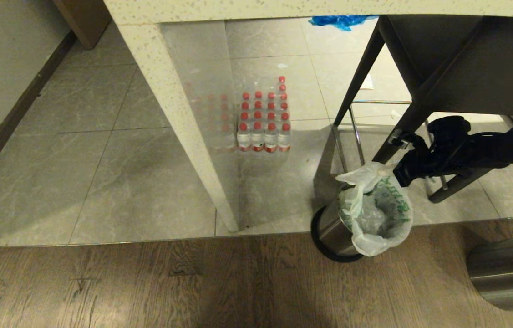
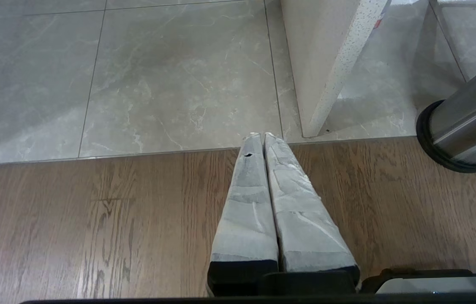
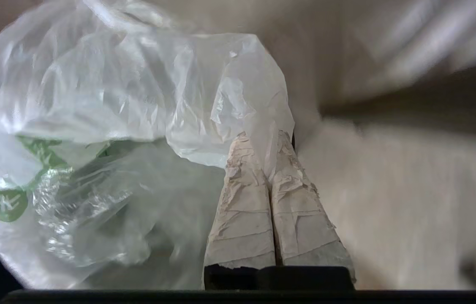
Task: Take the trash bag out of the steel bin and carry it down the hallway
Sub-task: Pick up the trash bag
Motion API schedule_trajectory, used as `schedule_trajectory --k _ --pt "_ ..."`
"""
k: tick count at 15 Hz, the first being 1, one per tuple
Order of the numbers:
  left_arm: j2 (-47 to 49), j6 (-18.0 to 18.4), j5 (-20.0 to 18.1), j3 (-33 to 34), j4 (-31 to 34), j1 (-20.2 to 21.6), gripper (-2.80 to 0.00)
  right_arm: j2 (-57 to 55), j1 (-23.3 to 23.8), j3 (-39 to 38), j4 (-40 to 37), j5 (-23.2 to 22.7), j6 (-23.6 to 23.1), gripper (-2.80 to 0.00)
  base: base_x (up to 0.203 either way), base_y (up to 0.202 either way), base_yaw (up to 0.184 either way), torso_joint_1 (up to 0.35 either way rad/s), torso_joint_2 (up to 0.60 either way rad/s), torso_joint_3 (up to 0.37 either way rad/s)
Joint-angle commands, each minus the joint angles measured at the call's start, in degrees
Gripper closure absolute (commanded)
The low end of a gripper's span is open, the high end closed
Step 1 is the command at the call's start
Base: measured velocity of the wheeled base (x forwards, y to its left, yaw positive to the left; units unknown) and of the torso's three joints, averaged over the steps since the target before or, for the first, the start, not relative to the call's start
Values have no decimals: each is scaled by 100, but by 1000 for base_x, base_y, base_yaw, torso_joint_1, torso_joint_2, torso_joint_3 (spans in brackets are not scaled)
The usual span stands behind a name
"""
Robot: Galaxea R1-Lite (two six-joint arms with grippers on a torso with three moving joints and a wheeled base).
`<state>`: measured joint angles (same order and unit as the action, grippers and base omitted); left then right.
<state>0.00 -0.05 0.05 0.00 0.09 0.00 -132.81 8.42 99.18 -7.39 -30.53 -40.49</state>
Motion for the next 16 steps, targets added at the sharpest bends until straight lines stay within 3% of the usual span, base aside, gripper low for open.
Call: schedule_trajectory --k 1,3,6,9,12,16 --pt "0 -4 -3 6 -1 0 0 364 -24 -285 -2 294 417 0 0 0 0 0 0 0" --pt "0 -4 4 9 -1 0 0 543 -99 -709 69 998 1000 0 0 0 0 0 0 0" --pt "0 -4 -5 0 -1 0 0 718 -248 -1402 306 1870 1308 0 0 0 0 0 0 0" --pt "0 -4 2 1 -1 0 0 909 -418 -1814 735 2245 1664 0 0 0 0 0 0 0" --pt "8 -4 1 7 -1 0 0 1058 -481 -2022 764 2755 1685 0 0 0 0 0 0 0" --pt "0 -4 4 9 -1 0 0 1606 -482 -2210 684 2802 1699 0 0 0 0 0 0 0"
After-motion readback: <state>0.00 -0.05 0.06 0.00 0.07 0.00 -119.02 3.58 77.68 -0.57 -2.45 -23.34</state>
